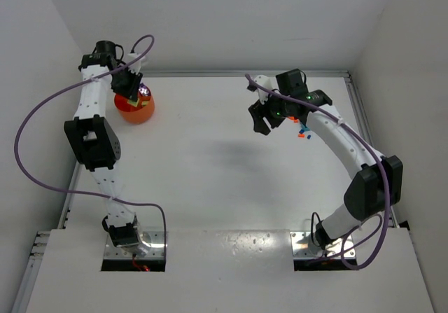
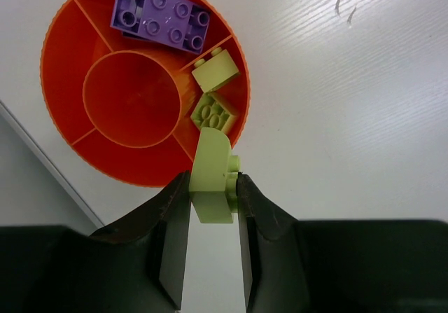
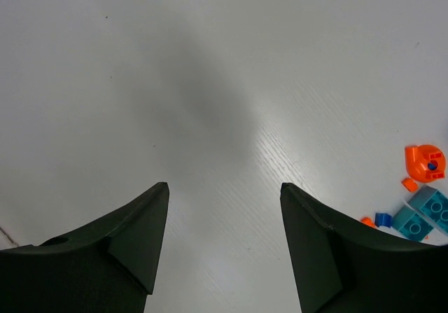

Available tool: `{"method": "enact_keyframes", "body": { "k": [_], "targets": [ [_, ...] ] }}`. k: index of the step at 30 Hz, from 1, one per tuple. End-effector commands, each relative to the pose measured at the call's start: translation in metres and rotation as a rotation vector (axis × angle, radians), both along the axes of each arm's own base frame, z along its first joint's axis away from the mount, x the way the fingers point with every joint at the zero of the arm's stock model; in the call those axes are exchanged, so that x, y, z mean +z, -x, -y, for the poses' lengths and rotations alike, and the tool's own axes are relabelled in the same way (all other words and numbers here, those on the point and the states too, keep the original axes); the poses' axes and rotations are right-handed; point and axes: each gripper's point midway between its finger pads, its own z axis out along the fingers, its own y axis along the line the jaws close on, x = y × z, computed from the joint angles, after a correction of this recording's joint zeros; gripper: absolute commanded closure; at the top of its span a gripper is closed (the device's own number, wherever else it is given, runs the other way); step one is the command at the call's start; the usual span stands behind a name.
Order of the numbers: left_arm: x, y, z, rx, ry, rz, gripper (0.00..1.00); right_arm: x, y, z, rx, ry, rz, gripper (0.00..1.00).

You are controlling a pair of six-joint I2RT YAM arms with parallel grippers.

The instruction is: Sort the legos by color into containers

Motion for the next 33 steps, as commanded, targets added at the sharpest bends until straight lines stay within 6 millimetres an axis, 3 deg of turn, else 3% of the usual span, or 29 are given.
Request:
{"method": "enact_keyframes", "body": {
  "k": [1, 8, 15, 23, 26, 31, 33],
  "targets": [
    [0.009, -0.004, -0.005, -0.015, -0.046, 0.036, 0.92, 0.010, -0.007, -0.005, 0.001, -0.031, 0.019, 0.34],
    [0.000, -0.007, -0.007, -0.011, -0.052, 0.026, 0.85, 0.002, -0.008, -0.006, 0.001, -0.024, 0.002, 0.34],
    [-0.004, -0.007, -0.010, -0.022, -0.068, 0.018, 0.85, -0.001, -0.009, -0.006, 0.001, -0.021, -0.006, 0.34],
    [-0.019, -0.006, 0.003, -0.059, -0.047, -0.014, 0.84, -0.001, -0.009, -0.006, 0.001, -0.021, -0.006, 0.34],
    [-0.023, -0.007, 0.003, -0.060, -0.046, -0.023, 0.76, 0.002, -0.010, -0.007, 0.001, -0.024, 0.002, 0.34],
    [-0.022, -0.011, 0.003, -0.050, -0.044, -0.005, 0.50, 0.002, -0.012, -0.008, 0.001, -0.024, 0.002, 0.34],
    [-0.024, -0.011, 0.003, -0.042, -0.039, -0.007, 0.48, 0.002, -0.012, -0.008, 0.001, -0.024, 0.002, 0.34]
  ]
}}
